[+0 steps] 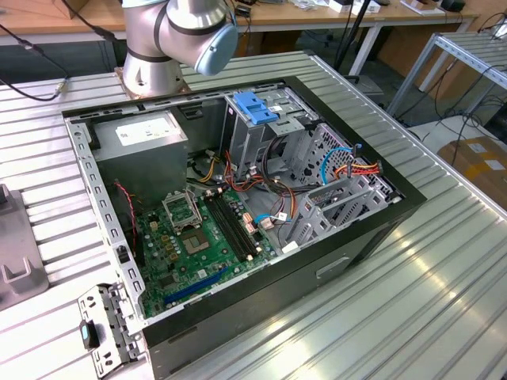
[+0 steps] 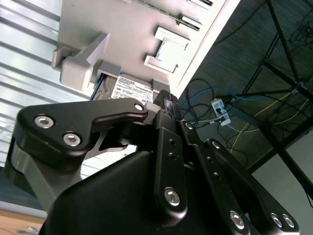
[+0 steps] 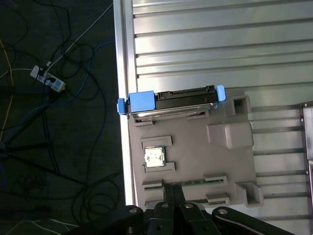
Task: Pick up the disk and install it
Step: 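Reach for the disk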
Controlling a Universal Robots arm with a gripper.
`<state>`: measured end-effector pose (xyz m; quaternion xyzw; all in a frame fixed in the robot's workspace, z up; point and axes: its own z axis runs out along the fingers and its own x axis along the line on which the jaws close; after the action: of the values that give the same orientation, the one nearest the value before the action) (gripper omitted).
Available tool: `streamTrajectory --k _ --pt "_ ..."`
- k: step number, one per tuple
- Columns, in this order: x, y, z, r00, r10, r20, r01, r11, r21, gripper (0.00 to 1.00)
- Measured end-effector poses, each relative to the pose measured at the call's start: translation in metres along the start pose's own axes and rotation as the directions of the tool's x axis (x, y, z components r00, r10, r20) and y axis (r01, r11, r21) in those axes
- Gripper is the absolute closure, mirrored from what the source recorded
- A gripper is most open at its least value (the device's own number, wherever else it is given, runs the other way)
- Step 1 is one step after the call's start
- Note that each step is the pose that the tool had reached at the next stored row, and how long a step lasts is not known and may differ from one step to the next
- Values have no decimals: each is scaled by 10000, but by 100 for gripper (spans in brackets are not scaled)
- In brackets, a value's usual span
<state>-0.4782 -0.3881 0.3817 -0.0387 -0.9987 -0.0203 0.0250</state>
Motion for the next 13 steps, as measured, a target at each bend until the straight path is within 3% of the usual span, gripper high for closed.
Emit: streamTrajectory --k 13 --pt "93 -8 21 10000 -1 1 1 10000 0 90"
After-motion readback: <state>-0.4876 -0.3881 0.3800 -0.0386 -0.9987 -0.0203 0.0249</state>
